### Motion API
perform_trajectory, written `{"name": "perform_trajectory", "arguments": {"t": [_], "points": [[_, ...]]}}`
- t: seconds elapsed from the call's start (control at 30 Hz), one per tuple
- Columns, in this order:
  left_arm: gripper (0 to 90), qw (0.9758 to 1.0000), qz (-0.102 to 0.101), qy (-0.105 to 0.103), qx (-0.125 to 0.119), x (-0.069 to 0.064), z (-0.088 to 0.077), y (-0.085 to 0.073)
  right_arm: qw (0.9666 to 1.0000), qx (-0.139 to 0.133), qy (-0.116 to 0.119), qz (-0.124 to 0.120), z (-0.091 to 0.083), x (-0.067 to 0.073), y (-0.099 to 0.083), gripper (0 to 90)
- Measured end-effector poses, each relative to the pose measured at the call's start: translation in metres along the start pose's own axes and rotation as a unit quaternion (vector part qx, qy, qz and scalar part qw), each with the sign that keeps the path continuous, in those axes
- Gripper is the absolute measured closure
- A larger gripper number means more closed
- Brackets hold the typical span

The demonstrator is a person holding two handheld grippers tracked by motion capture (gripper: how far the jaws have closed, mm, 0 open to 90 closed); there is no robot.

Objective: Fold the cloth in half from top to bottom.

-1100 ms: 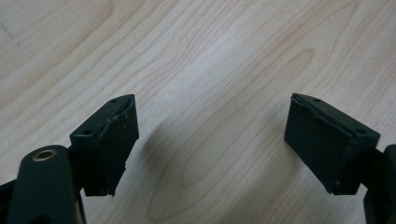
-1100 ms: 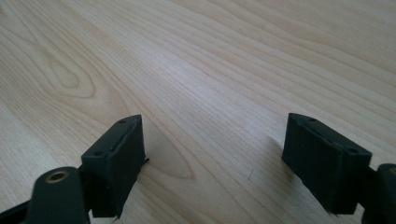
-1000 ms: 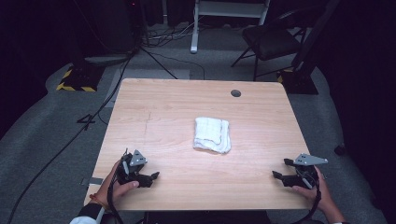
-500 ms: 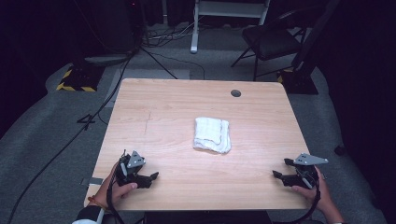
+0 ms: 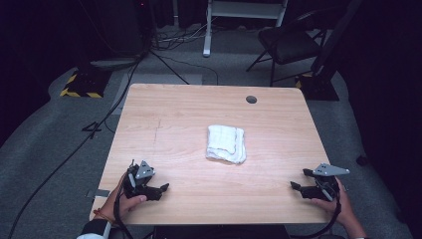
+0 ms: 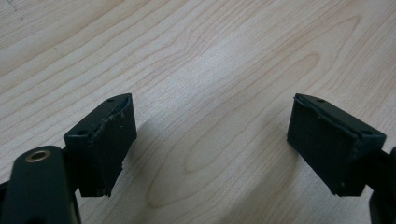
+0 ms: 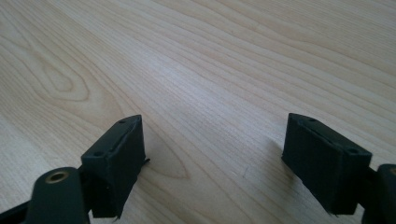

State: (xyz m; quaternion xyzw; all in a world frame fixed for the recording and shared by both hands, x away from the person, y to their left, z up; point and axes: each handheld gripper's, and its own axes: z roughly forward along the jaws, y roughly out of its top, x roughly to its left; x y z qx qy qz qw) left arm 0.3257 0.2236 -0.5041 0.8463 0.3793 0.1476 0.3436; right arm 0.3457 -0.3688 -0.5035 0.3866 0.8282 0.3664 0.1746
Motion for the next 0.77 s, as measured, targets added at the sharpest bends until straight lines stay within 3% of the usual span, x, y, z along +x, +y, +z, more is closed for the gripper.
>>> {"name": "perform_trajectory", "arguments": {"t": [0.77], "points": [[15.7,1.0000,0.004,-0.006,0.001,0.0013,-0.0002,-0.0002,1.0000,-0.003,0.002,0.002,-0.0013,-0.0022,-0.0008,24.7]]}}
